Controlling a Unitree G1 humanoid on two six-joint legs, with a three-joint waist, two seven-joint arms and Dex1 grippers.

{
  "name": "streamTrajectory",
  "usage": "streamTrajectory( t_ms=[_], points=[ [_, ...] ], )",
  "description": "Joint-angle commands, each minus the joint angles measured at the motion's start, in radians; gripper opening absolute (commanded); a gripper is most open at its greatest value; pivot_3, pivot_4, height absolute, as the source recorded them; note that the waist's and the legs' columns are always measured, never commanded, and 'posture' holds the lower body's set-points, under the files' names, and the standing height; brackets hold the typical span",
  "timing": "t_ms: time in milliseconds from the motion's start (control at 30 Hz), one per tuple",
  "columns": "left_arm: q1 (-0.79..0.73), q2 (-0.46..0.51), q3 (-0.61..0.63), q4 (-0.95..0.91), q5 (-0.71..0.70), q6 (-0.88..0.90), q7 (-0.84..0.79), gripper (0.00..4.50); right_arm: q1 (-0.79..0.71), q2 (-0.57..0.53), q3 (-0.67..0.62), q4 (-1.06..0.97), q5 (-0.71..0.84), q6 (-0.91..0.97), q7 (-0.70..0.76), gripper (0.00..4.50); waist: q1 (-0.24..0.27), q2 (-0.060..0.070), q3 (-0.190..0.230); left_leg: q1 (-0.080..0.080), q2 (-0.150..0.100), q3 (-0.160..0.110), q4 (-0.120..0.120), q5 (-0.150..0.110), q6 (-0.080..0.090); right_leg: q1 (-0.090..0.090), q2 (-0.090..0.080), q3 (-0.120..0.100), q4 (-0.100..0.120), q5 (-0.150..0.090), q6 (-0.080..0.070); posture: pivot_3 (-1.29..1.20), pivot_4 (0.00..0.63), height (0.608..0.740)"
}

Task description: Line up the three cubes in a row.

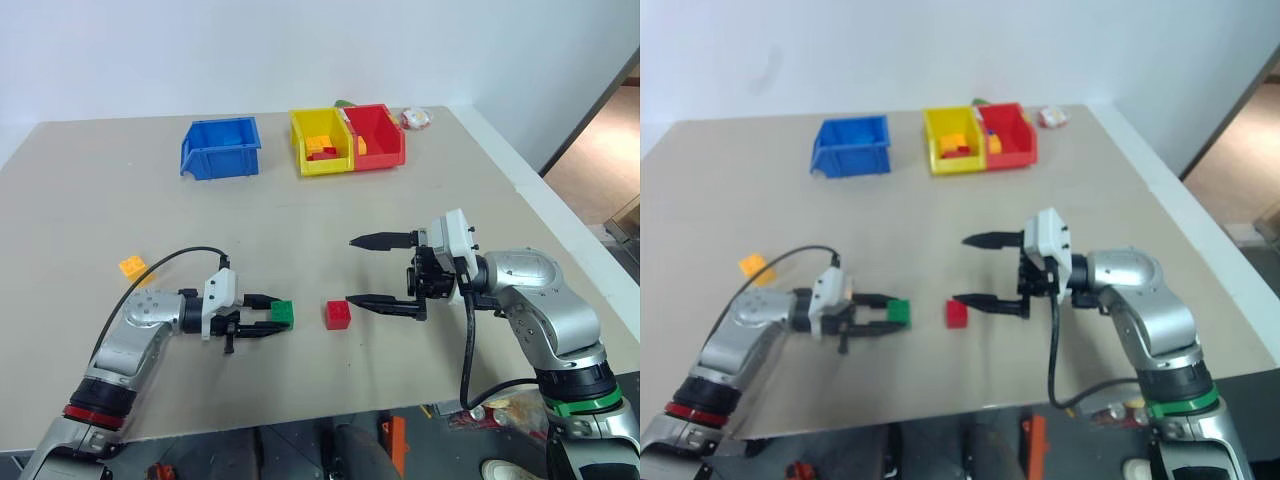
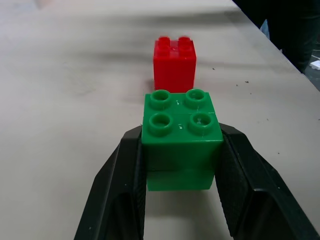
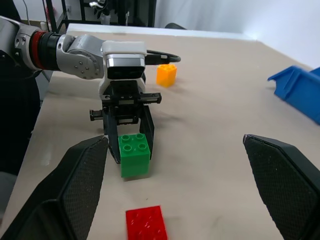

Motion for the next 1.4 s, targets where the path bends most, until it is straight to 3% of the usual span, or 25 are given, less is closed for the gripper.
streamTrajectory(
  t_ms=[33, 700, 800, 967, 1200, 1400],
  points=[
    [-0.011, -0.001, 0.0, 0.002, 0.019, -0.034, -0.008, 1.31, -0.007, -0.012, -0.01, -0.011, 0.002, -0.014, 0.008, 4.5, 0.0, 0.0, 0.0, 0.0, 0.0, 0.0, 0.0, 0.0, 0.0, 0.0, 0.0, 0.0, 0.0, 0.0, 0.0, 0.0, 0.15, 0.74],
    [-0.028, -0.036, -0.009, 0.073, 0.055, -0.071, -0.004, 1.31, -0.01, -0.006, -0.003, 0.018, -0.021, -0.038, 0.022, 4.5, 0.0, 0.0, 0.0, 0.001, 0.0, 0.0, 0.001, 0.0, 0.0, 0.001, 0.0, 0.0, 0.001, 0.0, 0.0, 0.0, 0.15, 0.74],
    [-0.042, -0.028, -0.018, 0.078, 0.049, -0.054, -0.037, 2.75, -0.009, -0.004, 0.0, 0.022, -0.022, -0.04, 0.026, 4.5, 0.0, 0.0, 0.0, 0.001, 0.0, 0.0, 0.001, 0.0, 0.0, 0.001, 0.0, 0.0, 0.001, 0.0, 0.0, 0.0, 0.15, 0.74],
    [-0.057, 0.014, 0.008, 0.035, 0.04, -0.044, -0.06, 4.41, -0.017, 0.002, 0.005, 0.03, -0.022, -0.044, 0.03, 4.5, 0.0, 0.0, 0.0, 0.001, 0.0, 0.0, 0.001, 0.0, 0.0, 0.001, 0.0, 0.0, 0.001, 0.0, 0.0, 0.0, 0.15, 0.74],
    [0.015, 0.162, 0.19, -0.195, -0.095, 0.168, 0.032, 4.48, -0.026, 0.006, 0.003, 0.04, -0.021, -0.054, 0.035, 4.5, -0.003, 0.0, 0.0, 0.001, 0.001, -0.001, 0.001, 0.0, 0.0, 0.001, 0.0, 0.0, 0.001, 0.0, 0.0, 0.0, 0.15, 0.74],
    [0.078, 0.14, 0.465, -0.286, -0.183, 0.308, 0.343, 4.48, -0.031, 0.006, -0.002, 0.067, -0.022, -0.068, 0.051, 4.5, -0.001, 0.0, 0.0, 0.002, 0.001, -0.002, 0.001, 0.0, 0.0, 0.001, -0.001, 0.001, 0.001, 0.0, 0.001, 0.0, 0.15, 0.74]
  ],
)
